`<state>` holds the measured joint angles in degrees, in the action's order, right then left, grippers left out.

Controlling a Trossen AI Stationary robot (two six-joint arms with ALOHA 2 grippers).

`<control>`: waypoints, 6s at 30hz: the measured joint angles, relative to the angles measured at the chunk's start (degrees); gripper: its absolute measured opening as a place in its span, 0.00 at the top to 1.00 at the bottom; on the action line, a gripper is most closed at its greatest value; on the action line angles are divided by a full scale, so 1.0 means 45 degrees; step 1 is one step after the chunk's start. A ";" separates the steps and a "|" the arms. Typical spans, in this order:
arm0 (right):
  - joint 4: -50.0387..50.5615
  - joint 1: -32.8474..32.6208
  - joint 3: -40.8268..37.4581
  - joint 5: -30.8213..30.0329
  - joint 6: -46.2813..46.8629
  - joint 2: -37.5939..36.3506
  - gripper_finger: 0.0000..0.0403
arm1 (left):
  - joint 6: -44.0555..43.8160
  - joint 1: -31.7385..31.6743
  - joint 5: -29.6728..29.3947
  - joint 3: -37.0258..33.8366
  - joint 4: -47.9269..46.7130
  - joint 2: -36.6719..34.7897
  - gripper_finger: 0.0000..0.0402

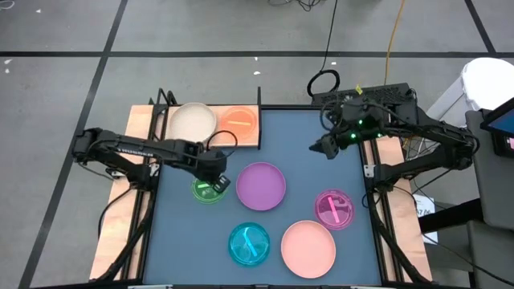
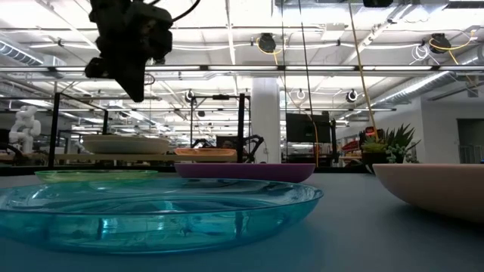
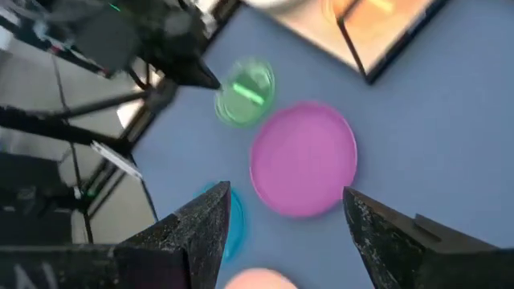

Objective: Place and stack plates onto a shelf
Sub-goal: Stack the pink plate on top of the orange plate on the shelf

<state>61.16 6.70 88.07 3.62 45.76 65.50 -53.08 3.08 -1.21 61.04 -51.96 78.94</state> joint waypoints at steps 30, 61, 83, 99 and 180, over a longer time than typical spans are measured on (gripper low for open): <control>0.0698 -0.1498 -0.6553 0.1272 -0.6305 0.0165 0.45 | -0.2589 0.3772 -0.0948 0.0010 0.2864 -0.0835 0.96; -0.3668 -0.1501 -1.0142 0.1244 -1.3751 0.0642 0.62 | -0.4599 0.3762 -0.1665 0.0005 0.2936 -0.0831 0.96; -0.4475 -0.1593 -1.0137 0.2580 -1.5584 0.3163 0.62 | -0.4487 0.3763 -0.1734 0.0005 0.2946 -0.0826 0.96; -0.4645 -0.1593 -1.0108 0.2535 -1.6082 0.4385 0.63 | -0.4516 0.3763 -0.1719 0.0005 0.2951 -0.0826 0.96; -0.2854 -0.1569 -0.9627 -0.1400 -0.5864 -0.3637 1.00 | -0.3565 0.3727 -0.3337 -0.0005 0.3696 -0.0826 0.96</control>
<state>48.31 -0.36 44.75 -2.68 19.37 49.13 -69.13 19.85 -16.23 61.01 -35.32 75.22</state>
